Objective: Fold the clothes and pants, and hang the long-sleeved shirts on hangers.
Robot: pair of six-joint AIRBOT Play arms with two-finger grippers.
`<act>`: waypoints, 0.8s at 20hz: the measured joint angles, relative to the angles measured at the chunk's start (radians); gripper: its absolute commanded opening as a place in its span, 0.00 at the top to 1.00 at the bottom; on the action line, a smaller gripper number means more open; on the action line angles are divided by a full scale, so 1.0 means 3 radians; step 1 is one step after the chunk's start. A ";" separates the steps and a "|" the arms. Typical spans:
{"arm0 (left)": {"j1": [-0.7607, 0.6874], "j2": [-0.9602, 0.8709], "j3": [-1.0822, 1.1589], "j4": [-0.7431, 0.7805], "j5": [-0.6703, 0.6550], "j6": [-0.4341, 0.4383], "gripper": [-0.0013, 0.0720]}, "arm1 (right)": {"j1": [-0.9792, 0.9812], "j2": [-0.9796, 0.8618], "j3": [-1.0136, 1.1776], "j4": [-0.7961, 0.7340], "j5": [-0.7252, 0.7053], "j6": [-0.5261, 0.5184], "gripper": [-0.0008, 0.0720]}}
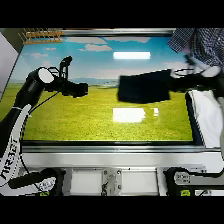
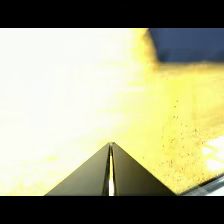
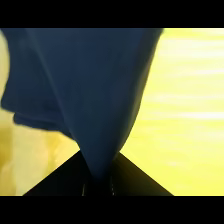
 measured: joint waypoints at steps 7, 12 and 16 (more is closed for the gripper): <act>0.0000 0.0000 0.0000 0.0000 0.0001 0.0003 0.97 | -0.1470 0.0451 0.0134 -0.0132 0.0069 0.0183 0.97; 0.0000 0.0000 0.0000 0.0000 0.0001 0.0013 0.97 | -0.1960 0.0696 0.0145 -0.0025 0.0081 0.0195 0.97; 0.0000 0.0000 -0.0010 0.0000 0.0013 0.0011 0.97 | -0.2099 0.0936 0.0146 -0.0290 0.0184 0.0337 0.97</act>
